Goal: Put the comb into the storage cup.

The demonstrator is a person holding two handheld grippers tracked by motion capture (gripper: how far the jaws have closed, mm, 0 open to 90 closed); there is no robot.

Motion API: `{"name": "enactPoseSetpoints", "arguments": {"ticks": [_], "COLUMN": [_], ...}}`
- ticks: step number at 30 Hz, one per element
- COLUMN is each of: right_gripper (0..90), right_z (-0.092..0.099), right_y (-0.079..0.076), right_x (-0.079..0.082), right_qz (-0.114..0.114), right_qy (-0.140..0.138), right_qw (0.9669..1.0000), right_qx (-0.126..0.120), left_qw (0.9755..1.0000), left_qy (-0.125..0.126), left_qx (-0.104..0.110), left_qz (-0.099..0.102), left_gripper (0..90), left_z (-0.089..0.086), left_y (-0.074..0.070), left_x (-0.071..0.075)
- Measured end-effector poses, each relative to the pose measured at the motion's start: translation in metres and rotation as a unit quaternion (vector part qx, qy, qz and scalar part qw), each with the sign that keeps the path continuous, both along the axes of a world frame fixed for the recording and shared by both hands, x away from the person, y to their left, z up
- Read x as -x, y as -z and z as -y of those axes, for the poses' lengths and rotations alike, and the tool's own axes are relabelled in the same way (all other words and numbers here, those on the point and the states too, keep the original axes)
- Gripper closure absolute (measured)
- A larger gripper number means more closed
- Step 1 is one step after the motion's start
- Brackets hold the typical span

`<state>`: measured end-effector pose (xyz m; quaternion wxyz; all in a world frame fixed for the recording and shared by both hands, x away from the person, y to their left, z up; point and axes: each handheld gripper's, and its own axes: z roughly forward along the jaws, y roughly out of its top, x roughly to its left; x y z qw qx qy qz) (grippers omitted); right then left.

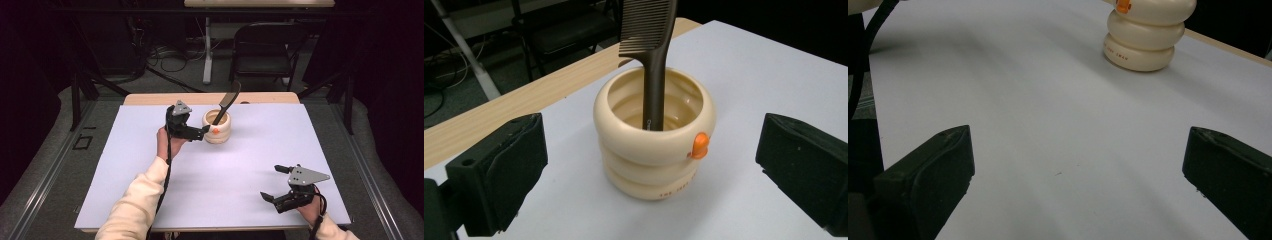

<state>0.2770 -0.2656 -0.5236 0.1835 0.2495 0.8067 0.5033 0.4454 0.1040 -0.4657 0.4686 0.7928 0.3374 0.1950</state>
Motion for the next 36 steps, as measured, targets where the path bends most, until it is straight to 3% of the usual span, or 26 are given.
{"name": "enactPoseSetpoints", "arguments": {"ticks": [20,36], "right_gripper": [0.0,0.0], "right_z": [-0.001,-0.001], "right_y": [0.000,-0.001], "right_x": [0.001,0.001], "right_qz": [-0.001,0.000], "right_qy": [-0.001,-0.001], "right_qw": [1.0000,1.0000], "right_qx": [0.003,0.002], "left_qw": [0.9995,0.9994], "left_qy": [-0.029,-0.030], "left_qx": [0.006,0.001], "left_qz": [0.010,0.019], "left_gripper": [0.0,0.0], "left_z": [-0.037,-0.049], "left_y": [0.009,0.015], "left_x": [0.033,0.062]}}
